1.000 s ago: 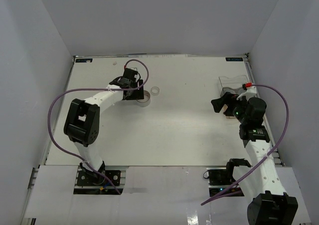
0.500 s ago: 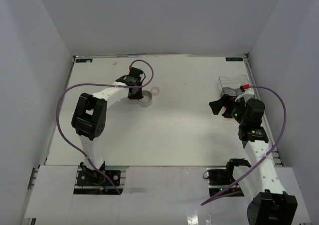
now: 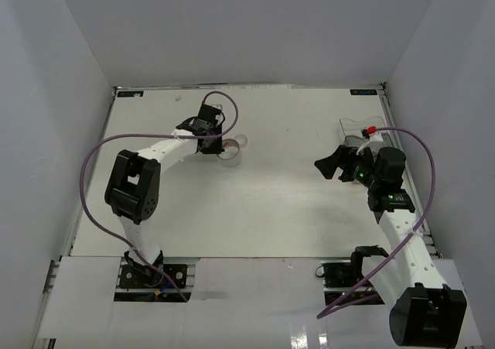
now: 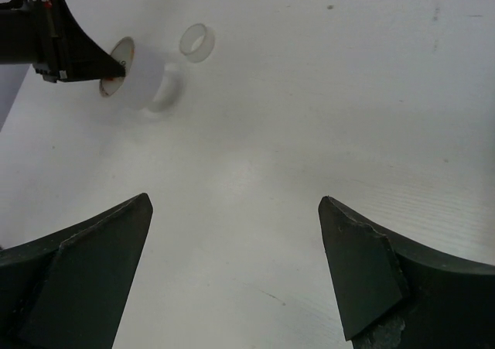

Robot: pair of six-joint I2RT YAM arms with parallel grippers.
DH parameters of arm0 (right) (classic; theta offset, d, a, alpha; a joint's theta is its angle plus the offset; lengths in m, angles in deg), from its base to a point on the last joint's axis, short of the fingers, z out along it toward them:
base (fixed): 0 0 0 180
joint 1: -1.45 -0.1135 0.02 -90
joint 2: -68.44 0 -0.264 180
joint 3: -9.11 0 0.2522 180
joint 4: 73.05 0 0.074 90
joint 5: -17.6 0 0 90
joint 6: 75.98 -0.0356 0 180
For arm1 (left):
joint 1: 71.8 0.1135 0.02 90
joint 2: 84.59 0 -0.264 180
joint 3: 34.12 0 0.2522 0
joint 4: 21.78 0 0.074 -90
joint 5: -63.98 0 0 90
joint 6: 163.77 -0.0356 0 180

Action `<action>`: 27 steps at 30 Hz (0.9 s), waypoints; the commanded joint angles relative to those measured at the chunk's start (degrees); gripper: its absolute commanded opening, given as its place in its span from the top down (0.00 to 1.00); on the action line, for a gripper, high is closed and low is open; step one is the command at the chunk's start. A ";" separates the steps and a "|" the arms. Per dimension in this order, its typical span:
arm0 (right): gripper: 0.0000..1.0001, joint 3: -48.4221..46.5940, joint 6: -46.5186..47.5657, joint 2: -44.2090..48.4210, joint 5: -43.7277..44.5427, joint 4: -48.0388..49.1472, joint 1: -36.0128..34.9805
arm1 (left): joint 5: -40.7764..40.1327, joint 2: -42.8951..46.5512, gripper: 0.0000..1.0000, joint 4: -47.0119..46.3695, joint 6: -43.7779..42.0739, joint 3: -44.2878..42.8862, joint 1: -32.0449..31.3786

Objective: Sort the stationery into containers
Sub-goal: Pick up the stationery from the center of the board.

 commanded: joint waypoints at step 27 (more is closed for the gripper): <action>0.04 -29.94 -10.67 -32.23 3.88 3.30 -38.06 | 19.93 35.71 0.93 -25.34 -6.06 27.44 -2.16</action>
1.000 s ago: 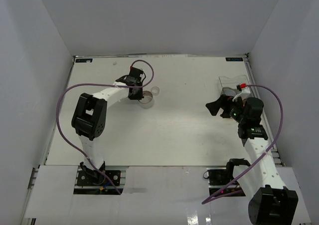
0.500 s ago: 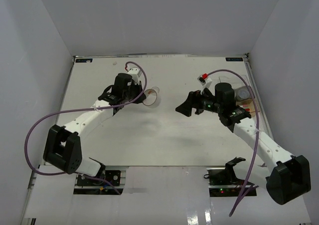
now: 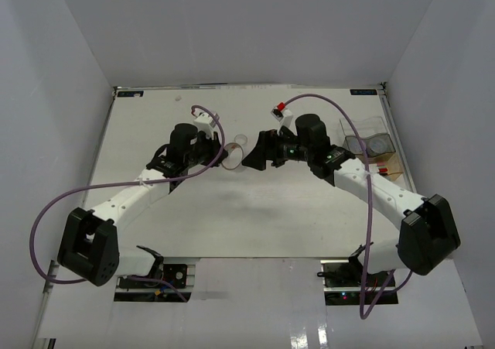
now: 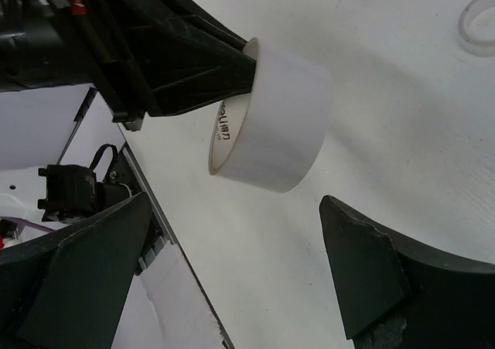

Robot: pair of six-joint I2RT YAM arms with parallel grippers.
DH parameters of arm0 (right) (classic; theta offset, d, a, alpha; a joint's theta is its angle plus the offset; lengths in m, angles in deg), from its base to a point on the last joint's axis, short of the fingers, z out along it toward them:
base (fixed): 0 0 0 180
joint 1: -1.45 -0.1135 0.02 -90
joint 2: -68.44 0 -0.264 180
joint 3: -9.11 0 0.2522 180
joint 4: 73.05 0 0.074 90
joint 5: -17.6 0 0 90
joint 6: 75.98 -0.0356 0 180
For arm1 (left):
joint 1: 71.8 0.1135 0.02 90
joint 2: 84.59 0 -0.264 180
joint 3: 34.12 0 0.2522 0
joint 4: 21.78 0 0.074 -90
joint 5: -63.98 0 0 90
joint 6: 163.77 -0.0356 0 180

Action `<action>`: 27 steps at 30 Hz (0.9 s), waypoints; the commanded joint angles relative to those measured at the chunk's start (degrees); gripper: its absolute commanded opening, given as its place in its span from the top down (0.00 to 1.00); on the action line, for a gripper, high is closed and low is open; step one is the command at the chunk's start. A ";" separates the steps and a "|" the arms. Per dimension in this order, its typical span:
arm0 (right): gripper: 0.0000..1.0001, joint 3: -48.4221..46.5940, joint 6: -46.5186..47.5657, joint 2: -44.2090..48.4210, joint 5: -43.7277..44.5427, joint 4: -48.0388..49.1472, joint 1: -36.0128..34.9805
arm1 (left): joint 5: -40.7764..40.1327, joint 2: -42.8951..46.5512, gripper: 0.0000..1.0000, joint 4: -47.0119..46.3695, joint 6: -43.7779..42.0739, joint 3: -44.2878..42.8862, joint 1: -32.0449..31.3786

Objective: Sort the stationery into containers
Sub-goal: Pick up the stationery from the center of the board.

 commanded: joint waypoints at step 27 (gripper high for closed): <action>0.28 -7.39 -4.88 -10.03 0.89 4.56 -1.94 | 0.19 4.03 0.88 -5.09 -0.13 0.96 -0.26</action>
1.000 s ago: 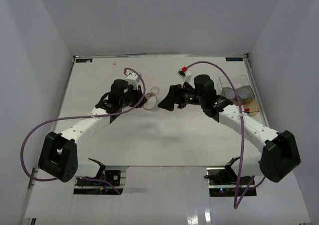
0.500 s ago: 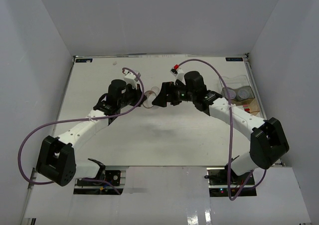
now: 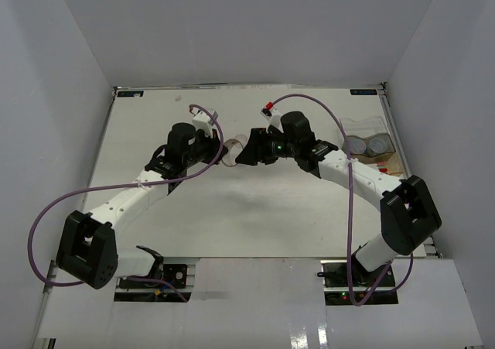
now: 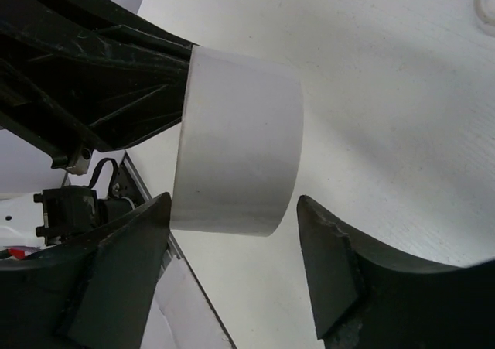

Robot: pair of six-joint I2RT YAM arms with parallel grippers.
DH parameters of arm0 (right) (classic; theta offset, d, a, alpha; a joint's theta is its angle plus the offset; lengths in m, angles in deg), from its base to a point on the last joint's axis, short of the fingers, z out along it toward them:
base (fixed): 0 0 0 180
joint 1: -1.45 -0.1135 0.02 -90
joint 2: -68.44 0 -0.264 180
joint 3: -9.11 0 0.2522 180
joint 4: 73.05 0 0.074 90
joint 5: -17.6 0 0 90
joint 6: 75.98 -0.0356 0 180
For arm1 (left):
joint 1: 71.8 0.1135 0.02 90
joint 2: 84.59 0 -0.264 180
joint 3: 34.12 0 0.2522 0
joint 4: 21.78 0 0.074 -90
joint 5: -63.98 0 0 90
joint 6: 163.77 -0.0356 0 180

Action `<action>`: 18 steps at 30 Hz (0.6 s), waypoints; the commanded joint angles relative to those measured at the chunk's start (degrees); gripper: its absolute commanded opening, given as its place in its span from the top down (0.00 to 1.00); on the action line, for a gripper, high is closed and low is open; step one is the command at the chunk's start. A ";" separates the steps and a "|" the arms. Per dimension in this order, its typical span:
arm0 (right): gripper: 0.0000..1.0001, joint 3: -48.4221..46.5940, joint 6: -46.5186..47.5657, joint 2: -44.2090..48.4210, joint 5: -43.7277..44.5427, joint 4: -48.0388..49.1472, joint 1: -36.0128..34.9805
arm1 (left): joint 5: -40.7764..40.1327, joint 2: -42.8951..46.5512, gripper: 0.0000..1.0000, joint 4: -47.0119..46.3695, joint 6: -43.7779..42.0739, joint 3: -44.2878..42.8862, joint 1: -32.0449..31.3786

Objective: Sort the stationery into containers
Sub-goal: Pick up the stationery from the center of the board, then place the stationery in the storage box.

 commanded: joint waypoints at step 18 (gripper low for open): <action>0.77 1.76 1.60 5.91 9.79 -1.48 3.91 | -6.24 0.63 0.08 2.67 0.76 -1.52 -0.17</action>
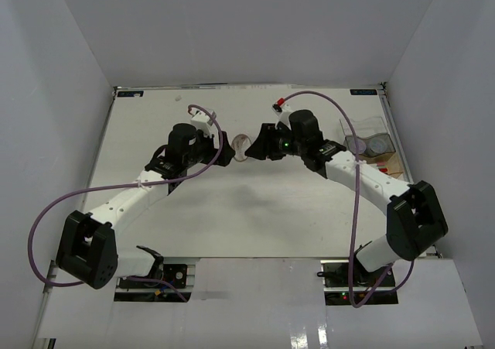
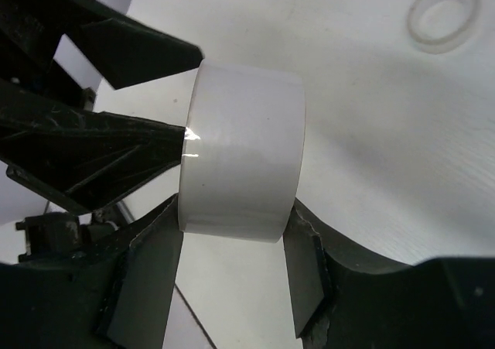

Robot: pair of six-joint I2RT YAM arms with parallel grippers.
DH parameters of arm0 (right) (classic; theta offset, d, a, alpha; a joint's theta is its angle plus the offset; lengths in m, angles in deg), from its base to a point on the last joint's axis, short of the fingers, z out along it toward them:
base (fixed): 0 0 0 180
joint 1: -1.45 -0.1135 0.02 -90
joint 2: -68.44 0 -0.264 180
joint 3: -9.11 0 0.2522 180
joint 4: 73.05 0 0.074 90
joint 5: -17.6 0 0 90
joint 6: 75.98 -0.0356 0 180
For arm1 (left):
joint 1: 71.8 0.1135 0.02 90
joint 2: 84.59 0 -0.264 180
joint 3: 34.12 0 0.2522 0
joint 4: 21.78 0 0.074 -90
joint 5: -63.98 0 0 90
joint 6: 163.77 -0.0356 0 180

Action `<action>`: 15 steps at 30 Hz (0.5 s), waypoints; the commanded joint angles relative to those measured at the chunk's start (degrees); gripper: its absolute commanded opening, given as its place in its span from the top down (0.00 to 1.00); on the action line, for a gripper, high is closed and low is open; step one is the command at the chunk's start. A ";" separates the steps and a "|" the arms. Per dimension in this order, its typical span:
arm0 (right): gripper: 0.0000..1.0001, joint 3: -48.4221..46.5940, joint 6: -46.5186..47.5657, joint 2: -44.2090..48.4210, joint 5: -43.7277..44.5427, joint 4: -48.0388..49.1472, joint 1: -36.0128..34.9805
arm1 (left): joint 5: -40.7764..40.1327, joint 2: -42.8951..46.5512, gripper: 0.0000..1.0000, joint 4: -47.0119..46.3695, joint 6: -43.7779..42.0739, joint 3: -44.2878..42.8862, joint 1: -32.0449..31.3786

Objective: Sort the stationery into containers
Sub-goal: Place the stationery in the storage box.

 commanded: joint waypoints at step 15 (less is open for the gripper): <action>0.79 0.09 7.40 10.01 23.36 -15.88 32.30 | -14.11 3.27 0.02 3.38 0.92 -1.68 -0.09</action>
